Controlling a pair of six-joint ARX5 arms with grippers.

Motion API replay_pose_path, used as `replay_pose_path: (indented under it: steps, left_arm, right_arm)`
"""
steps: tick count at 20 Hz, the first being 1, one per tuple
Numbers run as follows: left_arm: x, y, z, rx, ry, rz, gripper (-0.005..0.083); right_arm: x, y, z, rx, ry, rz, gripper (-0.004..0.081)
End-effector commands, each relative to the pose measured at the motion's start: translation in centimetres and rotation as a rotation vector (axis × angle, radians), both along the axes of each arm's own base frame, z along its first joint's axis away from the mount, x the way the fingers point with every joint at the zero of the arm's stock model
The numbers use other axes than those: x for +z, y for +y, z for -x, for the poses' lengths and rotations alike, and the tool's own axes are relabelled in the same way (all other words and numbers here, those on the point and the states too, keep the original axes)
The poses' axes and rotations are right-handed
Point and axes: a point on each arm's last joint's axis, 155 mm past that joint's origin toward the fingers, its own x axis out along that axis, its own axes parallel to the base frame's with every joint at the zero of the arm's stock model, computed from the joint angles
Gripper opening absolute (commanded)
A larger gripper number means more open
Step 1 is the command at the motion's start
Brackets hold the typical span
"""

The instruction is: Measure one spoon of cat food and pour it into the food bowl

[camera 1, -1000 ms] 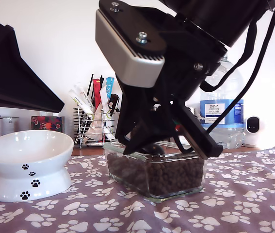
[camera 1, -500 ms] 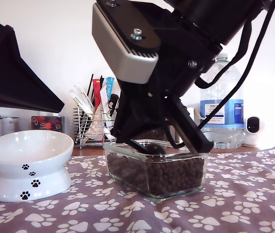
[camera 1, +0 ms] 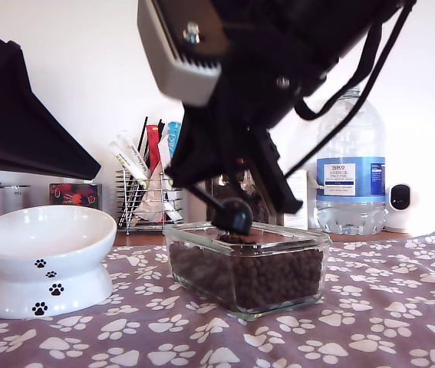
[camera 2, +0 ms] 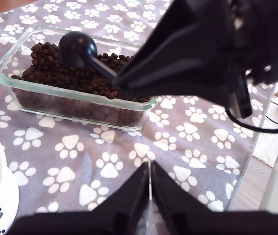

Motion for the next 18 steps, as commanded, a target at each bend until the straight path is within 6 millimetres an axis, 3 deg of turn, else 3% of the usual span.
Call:
replay_pose_path:
  steps: [1,5,9,13,18]
  left_arm:
    - [-0.6,0.1,0.2,-0.001,0.005,-0.006,-0.0019]
    - [-0.5,0.1,0.2,-0.001,0.004,-0.006,-0.0019]
    - [-0.6,0.1,0.2,-0.001,0.005,-0.006,-0.0019]
    - [-0.6,0.1,0.2,-0.001,0.005,-0.006,-0.0019]
    - [-0.5,0.1,0.2,-0.001,0.004,-0.006,-0.0019]
  right_arm:
    - [1.5,-0.2,0.2,-0.023,0.002,-0.068,-0.0013]
    - [4.0,-0.3,0.2,-0.114,0.085,-0.246,-0.0013]
    - [7.2,0.0,-0.8,-0.255,0.210,-0.548,-0.0013]
    - [9.1,-2.0,-3.5,-0.469,0.262,-0.786,-0.0013]
    - [10.1,-4.9,-5.9,-0.682,0.355,-1.042,-0.0013]
